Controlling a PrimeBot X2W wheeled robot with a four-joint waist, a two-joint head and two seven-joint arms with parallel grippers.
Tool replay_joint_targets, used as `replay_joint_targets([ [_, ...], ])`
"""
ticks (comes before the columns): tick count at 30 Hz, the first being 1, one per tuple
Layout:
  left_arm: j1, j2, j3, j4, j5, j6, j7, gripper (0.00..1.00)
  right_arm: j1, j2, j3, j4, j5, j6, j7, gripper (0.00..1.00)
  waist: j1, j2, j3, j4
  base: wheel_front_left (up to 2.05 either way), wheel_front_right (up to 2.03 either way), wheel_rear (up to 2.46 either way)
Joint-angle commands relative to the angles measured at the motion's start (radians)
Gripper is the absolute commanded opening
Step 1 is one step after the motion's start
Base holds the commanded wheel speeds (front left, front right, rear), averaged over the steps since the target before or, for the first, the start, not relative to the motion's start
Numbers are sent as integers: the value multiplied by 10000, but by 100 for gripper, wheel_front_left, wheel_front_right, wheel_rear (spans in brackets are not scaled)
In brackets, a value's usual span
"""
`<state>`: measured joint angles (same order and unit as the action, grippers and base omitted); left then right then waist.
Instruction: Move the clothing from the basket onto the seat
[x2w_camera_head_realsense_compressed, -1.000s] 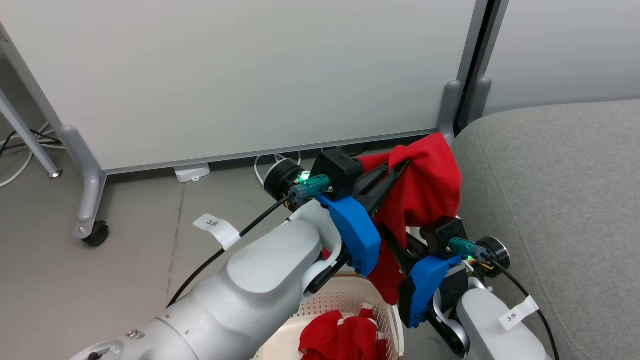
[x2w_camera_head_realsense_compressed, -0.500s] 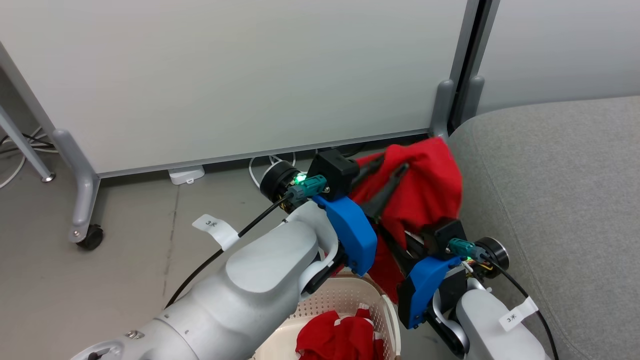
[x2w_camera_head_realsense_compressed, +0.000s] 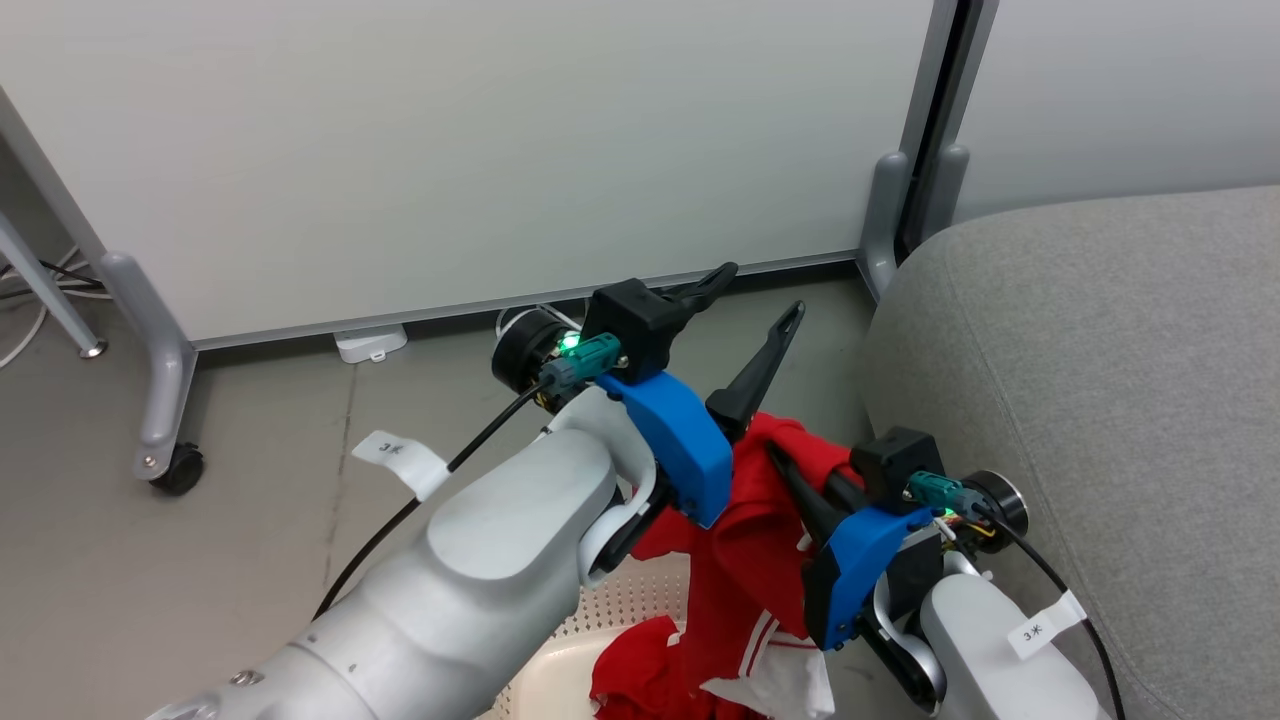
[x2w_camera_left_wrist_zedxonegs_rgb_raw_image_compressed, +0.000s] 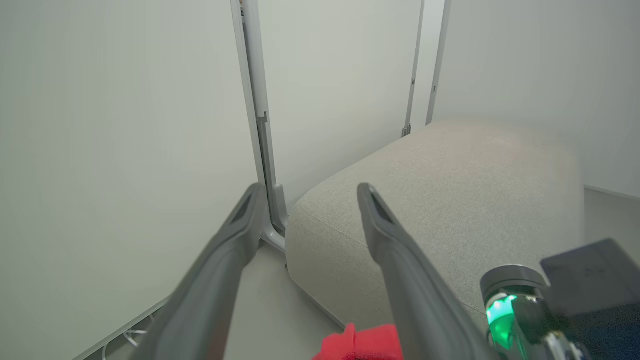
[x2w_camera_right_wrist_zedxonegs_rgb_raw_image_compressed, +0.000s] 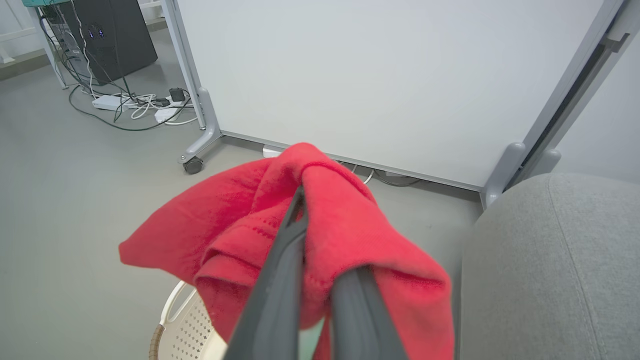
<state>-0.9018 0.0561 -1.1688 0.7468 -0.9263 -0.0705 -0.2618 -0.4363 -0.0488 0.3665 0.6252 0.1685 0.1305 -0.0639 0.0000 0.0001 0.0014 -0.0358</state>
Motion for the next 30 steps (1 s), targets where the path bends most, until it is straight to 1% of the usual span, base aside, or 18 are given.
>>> replay_joint_targets([
  [1,293,214,319,-222,362,102,-44,100,-47,-29,-57,-72,-39,5,-82,0,0,-1,29,-20,0,0,0],
  [5,1241,781,1481,-1127,1353,313,-41,100,-2,-29,-262,-191,-214,5,-100,0,0,-1,99,-61,0,0,0],
  [8,2144,1142,2559,-1988,2082,450,-38,100,91,-29,-479,-367,-393,5,-106,0,0,-1,165,-82,0,0,0],
  [11,3358,1435,3706,-2858,2786,514,-38,100,168,-29,-692,-649,-525,5,-77,0,0,-1,251,-131,0,0,0],
  [13,4092,1580,4451,-3335,3248,422,-39,100,226,-29,-799,-854,-606,5,-17,0,0,-1,313,-182,0,0,0],
  [18,5779,1728,6013,-4395,4397,240,-37,100,354,-27,-1052,-1456,-817,5,180,0,0,-1,469,-359,0,0,0],
  [22,6874,1733,7062,-4875,5041,105,-39,100,473,-29,-1172,-1964,-989,5,380,0,0,-1,560,-581,0,0,0],
  [26,7630,1660,7887,-5218,5538,-20,-38,100,663,-27,-1347,-2515,-987,5,548,0,0,-1,646,-926,0,0,0],
  [30,8233,1500,8643,-5503,5891,-157,-39,100,845,-27,-1401,-3006,-1034,5,740,0,0,-1,713,-1436,0,0,0],
])
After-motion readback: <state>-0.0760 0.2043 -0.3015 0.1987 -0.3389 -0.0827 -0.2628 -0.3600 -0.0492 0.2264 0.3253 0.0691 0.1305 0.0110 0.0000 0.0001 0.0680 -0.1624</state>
